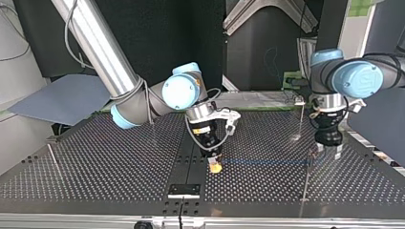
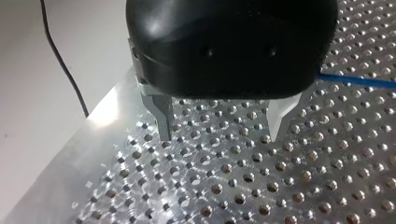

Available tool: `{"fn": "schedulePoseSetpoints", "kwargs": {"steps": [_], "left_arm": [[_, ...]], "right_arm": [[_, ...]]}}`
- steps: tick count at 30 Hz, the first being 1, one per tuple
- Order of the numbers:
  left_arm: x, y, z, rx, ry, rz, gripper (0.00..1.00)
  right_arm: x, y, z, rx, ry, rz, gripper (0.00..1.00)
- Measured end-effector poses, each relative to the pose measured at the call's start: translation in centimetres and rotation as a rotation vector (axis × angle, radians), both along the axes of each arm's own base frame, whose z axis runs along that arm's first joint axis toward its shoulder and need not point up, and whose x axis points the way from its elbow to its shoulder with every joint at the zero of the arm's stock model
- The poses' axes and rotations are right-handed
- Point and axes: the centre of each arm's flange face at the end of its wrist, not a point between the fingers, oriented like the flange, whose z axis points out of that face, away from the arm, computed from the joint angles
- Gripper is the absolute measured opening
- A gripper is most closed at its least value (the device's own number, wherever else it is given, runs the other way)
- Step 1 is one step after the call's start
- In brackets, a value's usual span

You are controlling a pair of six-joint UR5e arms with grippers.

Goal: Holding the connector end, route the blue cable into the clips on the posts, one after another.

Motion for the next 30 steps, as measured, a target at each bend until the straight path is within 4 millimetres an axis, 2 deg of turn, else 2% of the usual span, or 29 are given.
{"fn": "schedulePoseSetpoints", "kwargs": {"steps": [7, 17, 22, 30], "left_arm": [[-1.7, -1.1, 1.4, -0.013, 0.025, -0.037, 1.00], [-2.7, -2.1, 0.8, -0.052, 0.109, -0.135, 1.00], [-2.9, -1.8, 0.8, -0.049, 0.126, -0.131, 1.00], [-3.6, -0.9, 1.9, -0.046, 0.117, -0.099, 1.00]], "right_arm": [[0.1, 0.1, 0.0, 0.001, 0.001, 0.001, 0.00], [0.4, 0.7, -0.1, 0.005, 0.005, 0.011, 0.00], [0.5, 0.9, -0.2, 0.009, 0.009, 0.012, 0.00], [0.5, 0.9, -0.2, 0.010, 0.010, 0.012, 0.00]]}}
